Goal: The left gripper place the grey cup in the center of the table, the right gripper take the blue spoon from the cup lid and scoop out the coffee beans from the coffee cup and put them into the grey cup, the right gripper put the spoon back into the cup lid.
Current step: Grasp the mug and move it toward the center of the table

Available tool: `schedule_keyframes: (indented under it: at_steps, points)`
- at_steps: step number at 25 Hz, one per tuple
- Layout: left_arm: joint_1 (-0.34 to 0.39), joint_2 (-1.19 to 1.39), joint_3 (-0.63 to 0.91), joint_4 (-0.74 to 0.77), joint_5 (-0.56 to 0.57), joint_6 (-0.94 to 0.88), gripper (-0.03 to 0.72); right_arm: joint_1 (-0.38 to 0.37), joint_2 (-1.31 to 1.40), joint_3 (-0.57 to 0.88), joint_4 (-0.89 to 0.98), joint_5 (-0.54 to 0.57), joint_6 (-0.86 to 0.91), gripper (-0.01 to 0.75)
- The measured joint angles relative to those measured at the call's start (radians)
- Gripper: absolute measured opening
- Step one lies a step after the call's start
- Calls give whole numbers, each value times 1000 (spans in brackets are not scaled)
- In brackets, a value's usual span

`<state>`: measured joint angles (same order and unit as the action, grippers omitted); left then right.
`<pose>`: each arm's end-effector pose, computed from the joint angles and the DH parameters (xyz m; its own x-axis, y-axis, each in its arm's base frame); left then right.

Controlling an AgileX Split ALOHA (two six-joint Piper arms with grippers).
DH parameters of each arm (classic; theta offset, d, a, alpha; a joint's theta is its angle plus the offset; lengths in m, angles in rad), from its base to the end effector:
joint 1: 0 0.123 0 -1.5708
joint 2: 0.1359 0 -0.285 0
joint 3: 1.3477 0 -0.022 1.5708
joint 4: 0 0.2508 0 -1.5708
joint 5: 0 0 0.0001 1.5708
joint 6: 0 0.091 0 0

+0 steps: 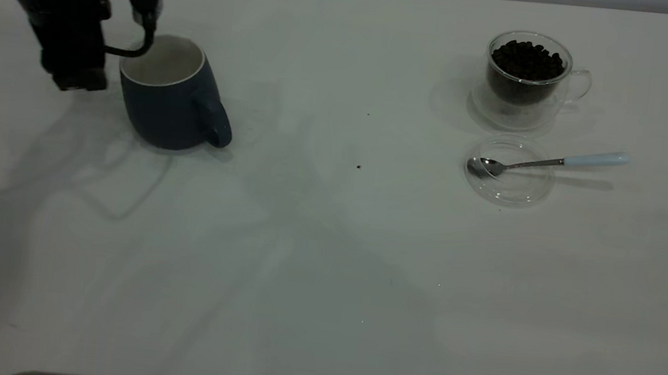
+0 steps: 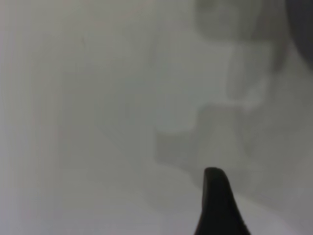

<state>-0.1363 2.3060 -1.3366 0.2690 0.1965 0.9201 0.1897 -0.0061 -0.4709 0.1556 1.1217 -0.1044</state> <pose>0.4344 -0.0548 0.0470 -0.2251 0.9645 -0.1383 0.8476 0.2638 0.4604 -0.0081 0.0114 0.2652 -0.5042 -0.1335 -0.8532 -0.3220 0.9458 0.0423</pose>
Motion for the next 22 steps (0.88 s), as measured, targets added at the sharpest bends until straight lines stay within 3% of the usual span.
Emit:
schedule_keyframes:
  at_steps: [16,22]
  points:
    - [-134,21,0,5,-34,28,516,0,0,0,0,0,0,242]
    - [-200,25,0,5,-102,-8,516,0,0,0,0,0,0,242]
